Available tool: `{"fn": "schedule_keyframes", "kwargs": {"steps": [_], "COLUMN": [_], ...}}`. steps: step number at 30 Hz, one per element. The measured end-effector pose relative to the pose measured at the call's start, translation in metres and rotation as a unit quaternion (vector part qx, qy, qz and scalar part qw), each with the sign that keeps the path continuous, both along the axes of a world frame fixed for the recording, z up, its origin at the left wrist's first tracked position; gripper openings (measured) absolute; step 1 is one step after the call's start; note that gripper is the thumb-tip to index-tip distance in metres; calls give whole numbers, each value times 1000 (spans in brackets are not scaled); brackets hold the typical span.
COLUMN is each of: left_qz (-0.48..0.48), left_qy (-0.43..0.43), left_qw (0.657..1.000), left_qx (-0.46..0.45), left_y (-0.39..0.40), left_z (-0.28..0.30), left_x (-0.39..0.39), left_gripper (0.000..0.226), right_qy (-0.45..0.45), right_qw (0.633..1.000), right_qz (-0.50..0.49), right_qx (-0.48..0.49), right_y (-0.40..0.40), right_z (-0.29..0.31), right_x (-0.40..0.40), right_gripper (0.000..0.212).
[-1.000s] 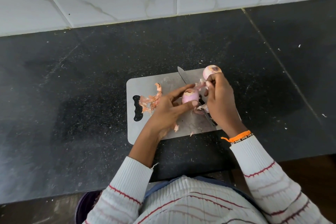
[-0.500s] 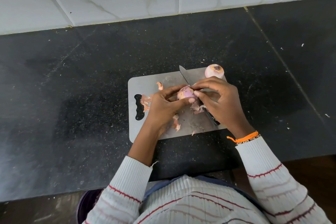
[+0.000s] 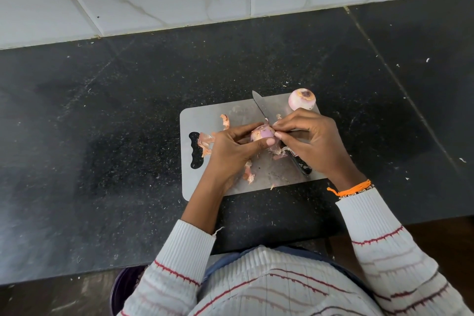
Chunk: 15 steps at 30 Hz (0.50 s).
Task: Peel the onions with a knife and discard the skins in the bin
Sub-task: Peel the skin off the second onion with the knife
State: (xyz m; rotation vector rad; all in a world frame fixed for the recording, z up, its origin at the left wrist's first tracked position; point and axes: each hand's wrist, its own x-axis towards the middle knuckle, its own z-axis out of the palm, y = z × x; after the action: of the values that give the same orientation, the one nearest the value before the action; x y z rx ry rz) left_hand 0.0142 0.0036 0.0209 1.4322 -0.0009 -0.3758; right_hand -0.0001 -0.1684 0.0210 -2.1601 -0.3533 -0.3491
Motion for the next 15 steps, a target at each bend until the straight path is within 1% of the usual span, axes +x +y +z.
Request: {"fn": "schedule_keyframes", "kwargs": {"steps": [6, 10, 15], "left_qz": [-1, 1, -11], "left_qy": [-1, 0, 5], "left_qw": [1000, 1000, 1000], "left_qx": [1, 1, 8], "left_y": [-2, -3, -4], "left_z": [-1, -2, -7], "left_x": [0, 0, 0], "left_gripper": [37, 38, 43], "right_qy": [-2, 16, 8], "right_qw": [1000, 999, 1000], "right_qz": [10, 8, -13], "right_qx": [18, 47, 19], "right_y": [-2, -3, -5], "right_z": [-1, -3, -6], "right_x": [1, 1, 2], "right_gripper": [16, 18, 13]}}
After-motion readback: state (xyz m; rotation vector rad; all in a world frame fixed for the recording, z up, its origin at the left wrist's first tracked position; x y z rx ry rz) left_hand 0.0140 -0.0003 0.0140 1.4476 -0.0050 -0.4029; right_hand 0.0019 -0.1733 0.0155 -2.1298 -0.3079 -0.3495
